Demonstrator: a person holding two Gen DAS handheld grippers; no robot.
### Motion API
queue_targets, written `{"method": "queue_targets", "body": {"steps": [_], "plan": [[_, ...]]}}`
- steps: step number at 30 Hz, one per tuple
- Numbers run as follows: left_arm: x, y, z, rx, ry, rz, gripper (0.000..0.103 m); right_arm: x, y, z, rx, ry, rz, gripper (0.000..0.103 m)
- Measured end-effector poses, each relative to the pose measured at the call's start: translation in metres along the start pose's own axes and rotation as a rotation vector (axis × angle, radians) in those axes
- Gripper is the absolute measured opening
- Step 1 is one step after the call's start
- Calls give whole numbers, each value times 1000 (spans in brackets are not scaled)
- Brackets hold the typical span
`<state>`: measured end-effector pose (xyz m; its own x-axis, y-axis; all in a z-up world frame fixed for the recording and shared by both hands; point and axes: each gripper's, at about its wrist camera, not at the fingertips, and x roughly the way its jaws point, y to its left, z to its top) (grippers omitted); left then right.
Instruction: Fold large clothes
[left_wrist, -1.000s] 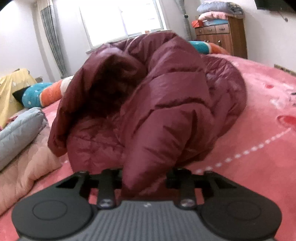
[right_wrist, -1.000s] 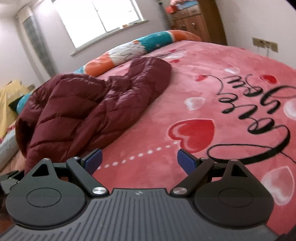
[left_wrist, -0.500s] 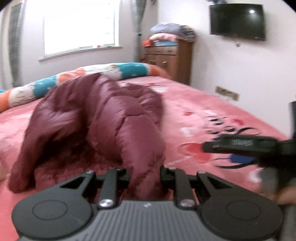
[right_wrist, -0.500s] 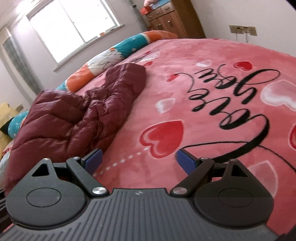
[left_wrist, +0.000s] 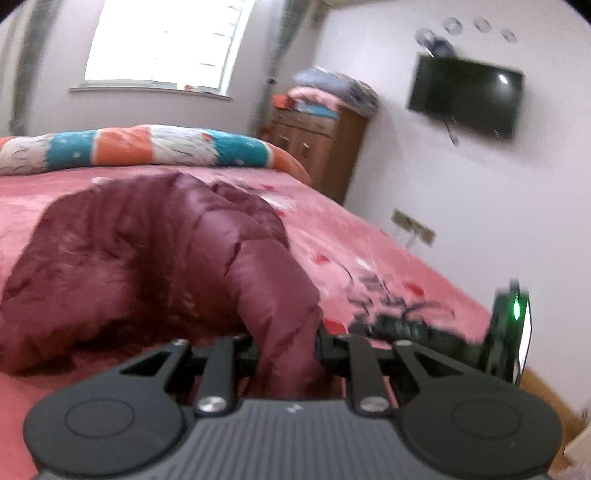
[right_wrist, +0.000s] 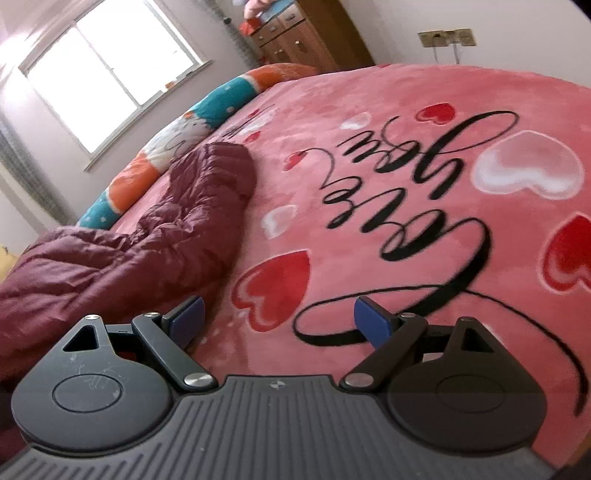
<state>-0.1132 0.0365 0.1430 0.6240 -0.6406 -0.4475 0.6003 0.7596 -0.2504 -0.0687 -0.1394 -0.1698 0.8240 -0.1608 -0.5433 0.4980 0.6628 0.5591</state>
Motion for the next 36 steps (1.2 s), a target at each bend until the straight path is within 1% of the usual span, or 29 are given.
{"method": "queue_targets", "body": {"steps": [4,6,9,12,16,18,20,22,24,26,27,28,29,30,31,33,35,36], "plan": [[-11,34,31,-67,-71,53,19,13,12,3,-48,21,33,103],[-11,51,46,-65,-97,103,19,19,18,4,-72,29,44,103],[-9,80,64,-116,-111,146,19,32,27,4,-102,51,64,103],[0,106,78,-145,-124,219,19,39,36,4,-143,59,77,103],[7,143,85,-183,-126,311,20,55,53,4,-224,57,95,103],[11,156,84,-207,-114,338,20,64,61,4,-252,69,109,103],[14,164,79,-217,-102,349,21,72,70,2,-275,77,140,103],[15,171,72,-224,-94,356,26,78,81,-2,-325,77,158,103],[11,177,64,-239,-97,341,29,83,93,-7,-384,78,174,103],[9,177,55,-243,-99,331,38,88,103,-13,-438,88,196,103],[8,177,52,-239,-102,332,46,88,108,-16,-464,96,217,103],[5,176,49,-237,-105,329,50,88,113,-20,-494,100,242,103],[1,176,45,-235,-108,322,50,87,117,-24,-526,102,262,103],[-2,176,44,-235,-109,316,53,86,123,-30,-568,107,282,103],[-6,176,41,-237,-108,311,58,84,129,-35,-606,115,298,103],[-11,176,37,-242,-104,304,62,81,140,-50,-706,125,317,103],[-17,174,31,-242,-97,291,65,75,152,-67,-812,112,326,103],[-20,173,27,-240,-91,288,69,72,157,-76,-864,106,332,103]]}}
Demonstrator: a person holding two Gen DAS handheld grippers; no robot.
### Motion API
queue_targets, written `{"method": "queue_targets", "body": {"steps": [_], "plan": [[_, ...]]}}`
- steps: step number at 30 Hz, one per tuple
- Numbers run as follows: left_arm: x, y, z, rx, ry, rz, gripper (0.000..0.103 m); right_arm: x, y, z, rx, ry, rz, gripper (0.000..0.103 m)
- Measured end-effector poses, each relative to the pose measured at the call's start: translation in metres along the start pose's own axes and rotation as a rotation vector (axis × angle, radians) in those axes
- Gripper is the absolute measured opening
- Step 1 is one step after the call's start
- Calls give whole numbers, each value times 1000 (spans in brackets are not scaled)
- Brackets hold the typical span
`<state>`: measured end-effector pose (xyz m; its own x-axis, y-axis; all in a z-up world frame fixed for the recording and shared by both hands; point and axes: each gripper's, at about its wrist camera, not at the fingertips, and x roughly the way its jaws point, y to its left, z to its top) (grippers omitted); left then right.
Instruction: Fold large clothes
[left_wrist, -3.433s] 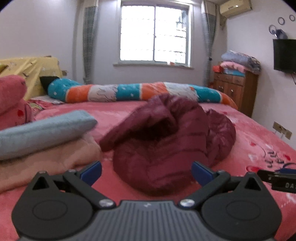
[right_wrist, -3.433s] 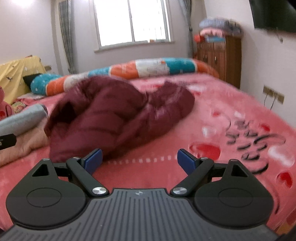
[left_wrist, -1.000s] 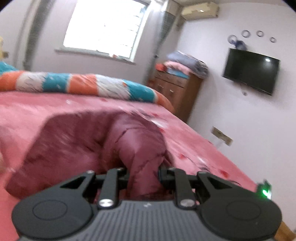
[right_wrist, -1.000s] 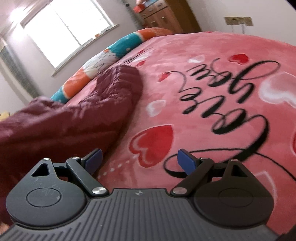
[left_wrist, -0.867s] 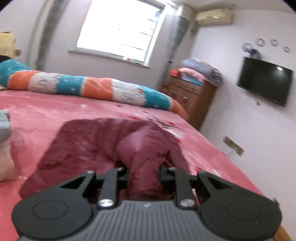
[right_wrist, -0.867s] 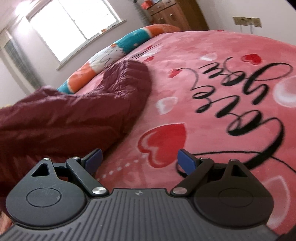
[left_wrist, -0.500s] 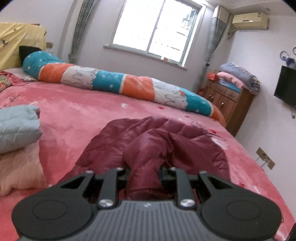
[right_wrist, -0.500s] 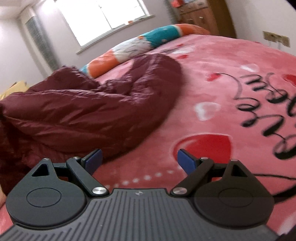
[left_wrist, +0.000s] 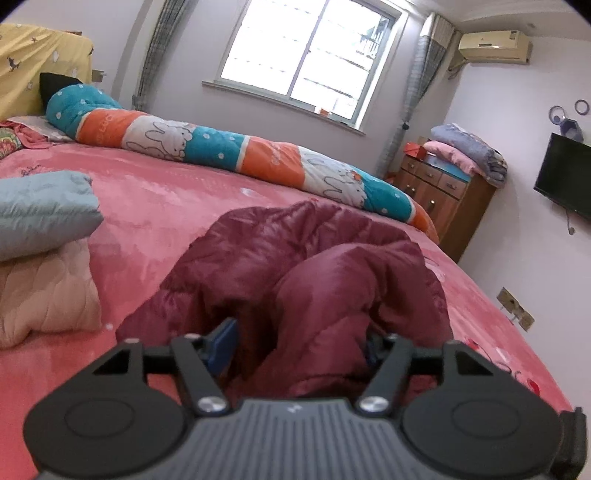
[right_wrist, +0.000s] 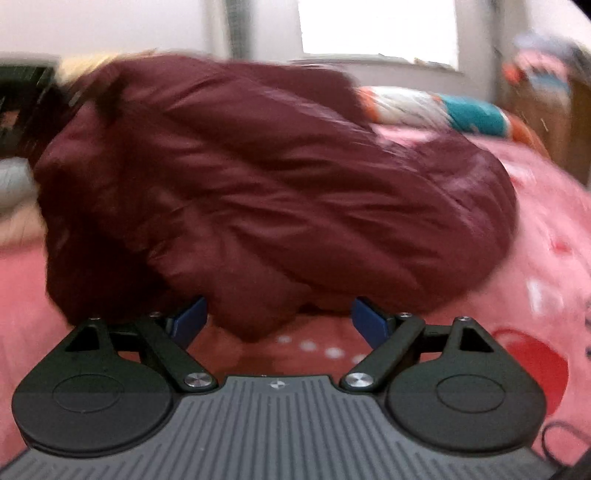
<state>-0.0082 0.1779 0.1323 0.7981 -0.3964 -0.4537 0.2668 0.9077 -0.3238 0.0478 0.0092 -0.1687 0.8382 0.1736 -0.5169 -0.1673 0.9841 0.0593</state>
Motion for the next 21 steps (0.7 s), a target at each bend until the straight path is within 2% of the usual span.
{"method": "queue_targets", "body": {"steps": [3,4,5,6,7,12,14,17,21], "plan": [[-8,3,-7,1,21,-8,74,9,25,-6,-115,13,-47,103],[-11,3,-9,-1,26,-14,76,13,30,-8,-133,22,-62,100],[-15,4,-12,-1,30,-18,77,16,32,-9,-139,25,-70,94],[-18,4,-14,2,36,-19,80,18,33,-9,-139,19,-96,82],[-22,4,-17,9,43,-23,82,19,34,-8,-131,6,-118,75],[-40,8,-33,69,70,-29,92,13,11,3,15,-86,-114,62],[-44,6,-46,110,90,-33,93,7,5,5,55,-113,-109,61],[-35,-3,-69,190,180,-32,93,6,-7,10,146,-129,-73,61],[-14,-14,-92,292,203,8,93,5,-15,15,214,-141,-45,63]]}}
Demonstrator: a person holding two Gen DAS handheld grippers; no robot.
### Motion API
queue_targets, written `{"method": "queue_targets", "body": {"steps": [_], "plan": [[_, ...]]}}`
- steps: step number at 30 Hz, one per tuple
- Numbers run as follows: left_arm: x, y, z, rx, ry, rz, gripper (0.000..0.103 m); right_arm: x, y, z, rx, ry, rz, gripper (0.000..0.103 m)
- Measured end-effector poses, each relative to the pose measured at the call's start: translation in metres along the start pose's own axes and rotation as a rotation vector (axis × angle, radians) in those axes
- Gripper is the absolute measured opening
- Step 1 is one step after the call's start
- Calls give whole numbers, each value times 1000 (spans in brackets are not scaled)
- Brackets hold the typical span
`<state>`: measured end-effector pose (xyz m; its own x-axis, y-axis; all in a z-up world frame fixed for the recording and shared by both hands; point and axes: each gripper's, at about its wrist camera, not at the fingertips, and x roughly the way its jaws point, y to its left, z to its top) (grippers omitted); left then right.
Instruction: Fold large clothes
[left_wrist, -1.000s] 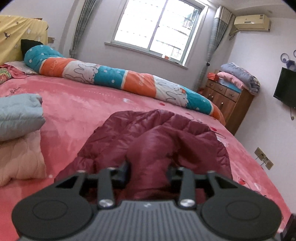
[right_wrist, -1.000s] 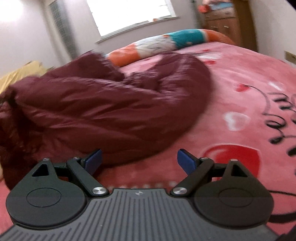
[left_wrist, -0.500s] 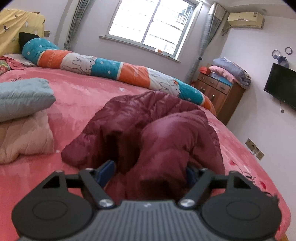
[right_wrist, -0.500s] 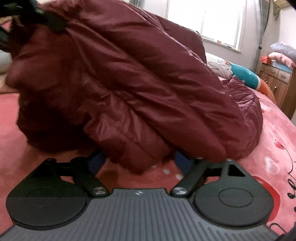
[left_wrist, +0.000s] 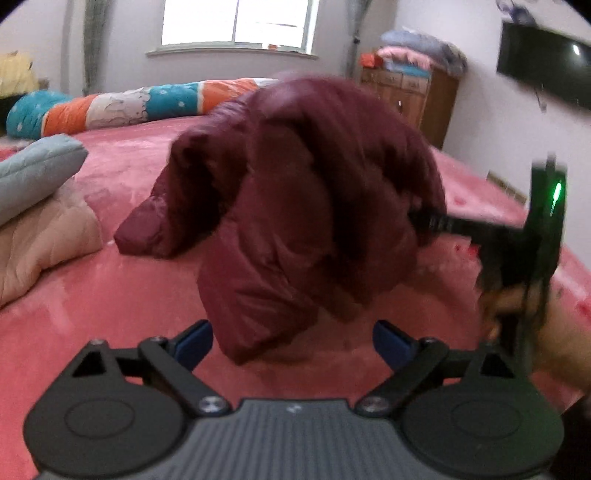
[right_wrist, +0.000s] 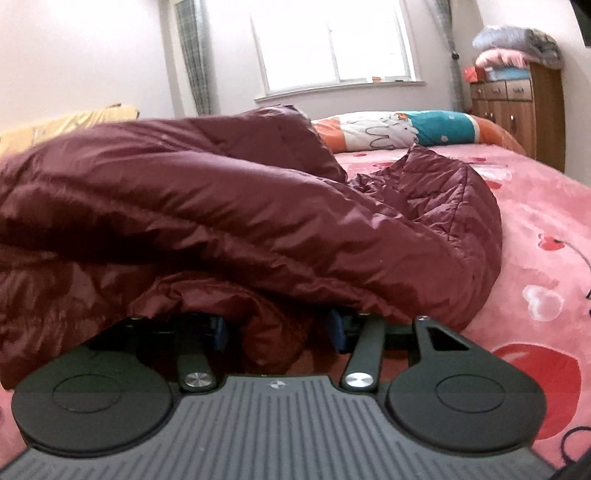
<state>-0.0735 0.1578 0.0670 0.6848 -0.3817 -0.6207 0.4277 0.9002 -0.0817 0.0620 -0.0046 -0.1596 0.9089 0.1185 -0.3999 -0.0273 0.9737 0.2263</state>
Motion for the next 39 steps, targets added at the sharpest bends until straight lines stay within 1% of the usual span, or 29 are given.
{"method": "queue_targets", "body": {"steps": [3,5,6,7,8,9,11,13,14,16,17,19,20,21,22,26,29,34,39], "plan": [[22,-9,-1,82,-21,75,93,-4,-7,2,54,13,25,72],[38,-12,0,127,-30,131,85,3,-12,1,54,17,26,77],[47,-13,1,144,-27,165,74,5,-11,0,52,23,27,82],[53,-13,2,152,-22,190,61,7,-10,-1,54,29,31,85],[60,-11,4,151,-19,217,56,17,-15,1,60,34,36,86],[63,-9,6,143,-24,227,52,20,-14,0,65,40,42,88],[66,-3,10,107,-44,246,48,19,-12,1,68,51,53,90],[65,1,12,75,-56,258,31,27,-17,-1,75,57,61,90],[64,3,13,66,-63,264,27,32,-19,1,76,56,62,86],[58,4,15,59,-80,277,17,29,-16,0,66,45,50,64],[56,5,17,53,-87,285,15,27,-14,0,62,40,42,60],[49,8,22,26,-104,289,11,19,-12,-1,71,32,44,42],[45,9,25,14,-119,291,10,14,-12,-1,79,29,42,40],[40,9,29,5,-138,293,9,10,-12,-1,95,25,46,32],[35,9,32,-2,-156,294,8,4,-13,1,125,19,60,27],[9,8,46,-28,-227,290,7,-24,-23,6,270,-29,105,22],[-14,8,54,-42,-280,275,7,-52,-36,13,387,-89,125,20],[-51,8,66,-62,-352,255,6,-106,-43,23,494,-204,98,20],[-85,5,75,-73,-419,219,6,-165,-42,38,538,-323,77,20]]}}
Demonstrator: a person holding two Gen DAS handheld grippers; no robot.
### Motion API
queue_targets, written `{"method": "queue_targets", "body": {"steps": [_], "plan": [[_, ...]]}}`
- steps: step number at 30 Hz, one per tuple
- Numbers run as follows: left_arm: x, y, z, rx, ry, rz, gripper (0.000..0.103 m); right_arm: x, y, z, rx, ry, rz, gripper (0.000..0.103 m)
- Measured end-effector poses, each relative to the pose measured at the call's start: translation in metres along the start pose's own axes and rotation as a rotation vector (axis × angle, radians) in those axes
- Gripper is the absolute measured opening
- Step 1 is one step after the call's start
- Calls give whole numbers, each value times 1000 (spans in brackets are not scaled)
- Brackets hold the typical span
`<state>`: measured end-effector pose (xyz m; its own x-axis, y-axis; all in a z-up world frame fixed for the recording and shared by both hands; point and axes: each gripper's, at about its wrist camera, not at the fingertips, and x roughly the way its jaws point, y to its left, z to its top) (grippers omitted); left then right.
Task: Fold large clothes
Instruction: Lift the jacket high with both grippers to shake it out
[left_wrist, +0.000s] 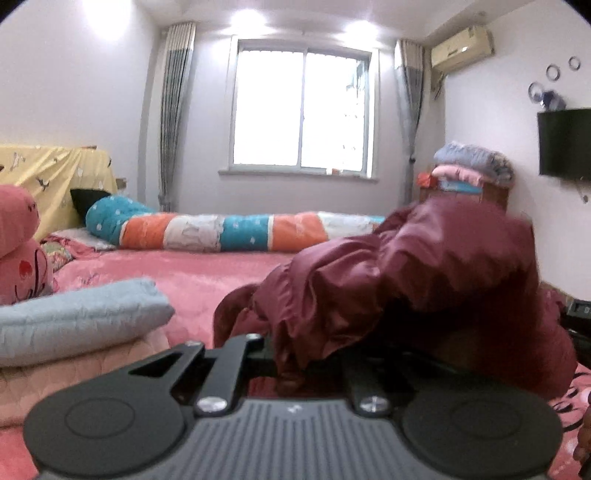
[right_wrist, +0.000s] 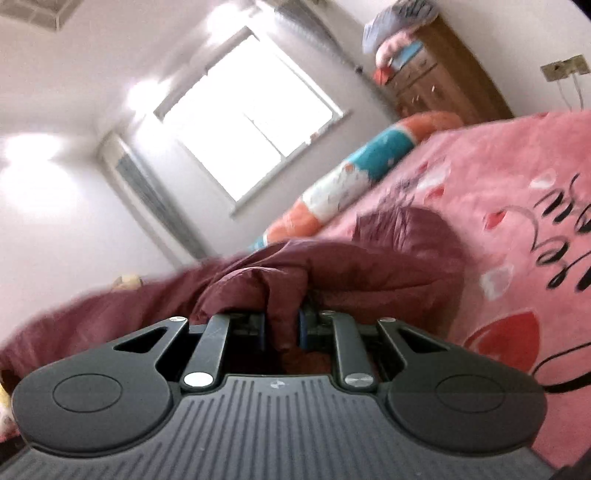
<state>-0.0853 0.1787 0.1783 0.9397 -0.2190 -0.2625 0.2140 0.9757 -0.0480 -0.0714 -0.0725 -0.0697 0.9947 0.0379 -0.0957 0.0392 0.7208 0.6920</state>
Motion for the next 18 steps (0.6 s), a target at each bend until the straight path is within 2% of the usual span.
{"method": "queue_targets", "body": {"steps": [18], "plan": [[-105,2,46,-51,-218,-152,6,-164,88,70,2,-303,116,20]]}}
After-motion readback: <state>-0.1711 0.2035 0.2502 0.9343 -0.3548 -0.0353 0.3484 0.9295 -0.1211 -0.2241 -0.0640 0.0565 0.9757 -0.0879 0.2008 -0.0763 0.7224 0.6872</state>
